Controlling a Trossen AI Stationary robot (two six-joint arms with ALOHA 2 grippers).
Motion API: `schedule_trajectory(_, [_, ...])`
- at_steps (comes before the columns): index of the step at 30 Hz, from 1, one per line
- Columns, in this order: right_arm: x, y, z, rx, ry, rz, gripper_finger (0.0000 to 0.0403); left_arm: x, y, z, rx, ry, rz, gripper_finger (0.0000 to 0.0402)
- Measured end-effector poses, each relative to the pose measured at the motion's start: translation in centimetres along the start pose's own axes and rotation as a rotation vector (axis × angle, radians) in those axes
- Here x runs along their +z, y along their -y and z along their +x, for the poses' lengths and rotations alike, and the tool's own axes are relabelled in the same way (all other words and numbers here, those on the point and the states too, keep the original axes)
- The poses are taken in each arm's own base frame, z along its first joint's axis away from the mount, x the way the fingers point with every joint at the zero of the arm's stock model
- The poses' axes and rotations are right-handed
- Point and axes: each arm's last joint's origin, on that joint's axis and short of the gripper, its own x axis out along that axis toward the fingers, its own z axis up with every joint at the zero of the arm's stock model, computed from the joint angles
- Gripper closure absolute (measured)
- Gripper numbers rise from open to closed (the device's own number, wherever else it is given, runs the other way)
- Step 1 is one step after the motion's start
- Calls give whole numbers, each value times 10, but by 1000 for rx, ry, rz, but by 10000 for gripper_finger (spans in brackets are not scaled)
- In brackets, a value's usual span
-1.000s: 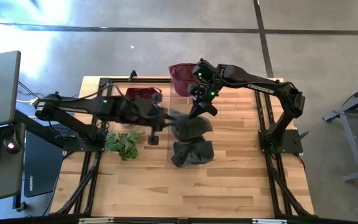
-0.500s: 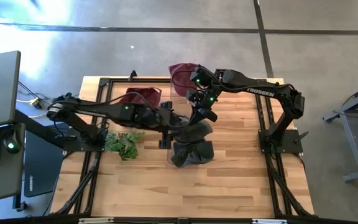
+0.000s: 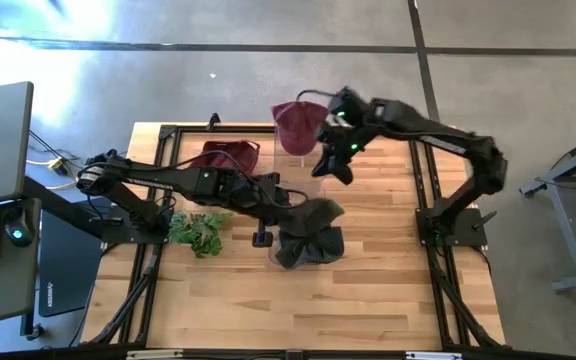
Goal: Pick & Place hat
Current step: Put the black cap into the bottom transparent bin
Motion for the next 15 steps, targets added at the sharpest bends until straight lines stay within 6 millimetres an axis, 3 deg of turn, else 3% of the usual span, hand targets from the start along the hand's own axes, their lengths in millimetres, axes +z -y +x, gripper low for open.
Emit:
schedule_trajectory(4, [-7, -36, -24, -129, 66, -82, 364, 0, 0, 0, 1, -5, -32, 380])
schedule_trajectory(7, [-21, -64, -28, -141, 69, -126, 362, 0, 0, 0, 3, -4, -35, 382])
schedule_trajectory(12, [-54, -99, -14, -18, 35, -214, 320, -1, 0, 0, 2, -9, -41, 398])
schedule_trajectory(15, [-74, -111, 8, 12, 50, -307, 272, -1, 0, 0, 2, -9, -56, 398])
